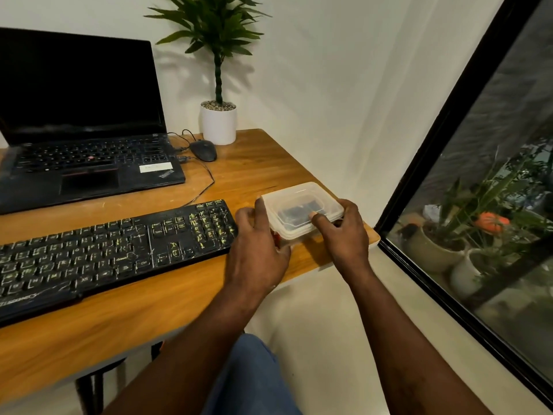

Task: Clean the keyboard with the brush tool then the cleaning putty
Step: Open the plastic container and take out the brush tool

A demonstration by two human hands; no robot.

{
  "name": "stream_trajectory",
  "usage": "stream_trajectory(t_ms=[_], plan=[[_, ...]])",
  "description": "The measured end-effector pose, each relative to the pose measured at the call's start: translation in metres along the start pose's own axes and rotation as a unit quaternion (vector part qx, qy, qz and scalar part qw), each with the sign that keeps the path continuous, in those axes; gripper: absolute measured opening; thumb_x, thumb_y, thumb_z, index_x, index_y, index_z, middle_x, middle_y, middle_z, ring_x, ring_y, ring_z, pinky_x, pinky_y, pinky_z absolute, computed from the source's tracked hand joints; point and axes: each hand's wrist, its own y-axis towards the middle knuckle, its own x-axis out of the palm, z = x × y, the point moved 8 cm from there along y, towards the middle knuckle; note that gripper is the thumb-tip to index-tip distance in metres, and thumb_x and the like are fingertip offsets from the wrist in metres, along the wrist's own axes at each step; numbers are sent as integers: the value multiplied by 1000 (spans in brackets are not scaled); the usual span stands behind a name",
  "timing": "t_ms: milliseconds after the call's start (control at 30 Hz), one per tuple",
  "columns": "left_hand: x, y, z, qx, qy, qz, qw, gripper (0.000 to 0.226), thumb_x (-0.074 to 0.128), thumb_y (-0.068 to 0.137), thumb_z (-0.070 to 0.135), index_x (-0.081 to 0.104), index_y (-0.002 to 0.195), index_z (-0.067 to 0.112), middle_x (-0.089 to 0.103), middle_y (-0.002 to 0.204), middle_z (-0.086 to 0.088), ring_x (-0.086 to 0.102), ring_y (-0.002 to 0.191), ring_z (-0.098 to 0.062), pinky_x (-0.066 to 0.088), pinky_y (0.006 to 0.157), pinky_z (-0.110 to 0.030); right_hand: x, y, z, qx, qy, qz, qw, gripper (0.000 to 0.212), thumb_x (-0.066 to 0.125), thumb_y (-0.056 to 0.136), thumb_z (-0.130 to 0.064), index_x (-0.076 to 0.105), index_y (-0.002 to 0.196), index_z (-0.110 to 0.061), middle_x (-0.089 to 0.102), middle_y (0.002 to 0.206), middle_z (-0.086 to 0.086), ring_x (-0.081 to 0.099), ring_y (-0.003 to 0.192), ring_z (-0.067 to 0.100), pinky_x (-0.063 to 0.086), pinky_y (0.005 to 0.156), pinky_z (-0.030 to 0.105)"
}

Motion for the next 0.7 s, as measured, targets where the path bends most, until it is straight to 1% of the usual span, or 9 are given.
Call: stream_trajectory(t_ms=[67, 100, 200, 267, 367, 433, 533, 633, 700], plan=[[0, -2, -1, -1, -2, 0, 1000, 118, 85, 79, 47, 9, 165, 19, 9, 167, -5, 49, 137, -30, 47, 106, -36, 0, 3, 5, 10, 15, -10, 1000, 65, 69, 79, -55, 52, 134, -25, 60, 124, -7, 59, 113, 18, 51, 93, 34], [1, -2, -1, -3, -6, -4, 1000, 121, 86, 78, 50, 7, 165, 20, 7, 169, -4, 45, 141, -29, 45, 109, -36, 0, 3, 6, 13, 23, -16, 1000, 68, 66, 77, -56, 52, 135, -25, 62, 125, -6, 60, 113, 18, 52, 95, 36], [6, 1, -4, -18, -39, -38, 998, 134, 87, 74, 56, -6, 165, 22, 28, 165, -5, 40, 144, -26, 40, 113, -37, 1, 6, 6, 15, 30, -31, 999, 66, 63, 79, -54, 51, 138, -27, 62, 127, -5, 60, 114, 18, 55, 97, 39], [9, 3, -6, -31, -48, -53, 997, 139, 88, 72, 57, -11, 164, 24, 35, 162, -5, 41, 144, -26, 40, 112, -38, 1, 11, 8, 27, 25, -43, 998, 60, 61, 80, -53, 52, 134, -28, 63, 125, -5, 62, 112, 20, 56, 96, 43], [6, 1, -8, -40, -69, -43, 996, 135, 89, 74, 50, -9, 165, 25, 36, 161, -3, 41, 143, -23, 39, 110, -31, -1, 28, 14, 79, 34, -44, 995, 45, 57, 81, -67, 62, 110, -33, 68, 108, -6, 67, 101, 23, 59, 88, 50], [2, 1, -12, -44, -87, -14, 995, 127, 87, 78, 42, -3, 165, 22, 36, 161, -2, 42, 143, -21, 34, 105, -23, 0, 36, 11, 104, 15, -72, 992, 50, 55, 87, -75, 69, 96, -28, 72, 98, -4, 70, 91, 26, 61, 80, 45], [-1, 0, -16, -39, -82, 9, 996, 122, 87, 79, 42, 4, 166, 18, 43, 158, -2, 46, 140, -20, 40, 108, -27, 4, 44, 9, 143, 51, -125, 980, 41, 66, 90, -62, 73, 97, -23, 74, 101, 6, 71, 86, 29, 62, 72, 40], [-5, -3, -15, -32, -73, 31, 996, 119, 88, 77, 45, 12, 165, 18, 48, 154, 1, 50, 136, -18, 43, 108, -29, 6, 40, 11, 168, 113, -151, 968, 31, 72, 91, -47, 76, 97, -17, 75, 102, 16, 69, 81, 32, 62, 79, 50], [-8, -5, -14, -27, -77, 41, 996, 115, 89, 76, 44, 19, 165, 21, 46, 154, 4, 48, 136, -15, 42, 108, -28, 6, 40, 15, 158, 137, -146, 967, 30, 73, 90, -43, 78, 95, -14, 76, 98, 15, 67, 79, 34, 60, 76, 51]])
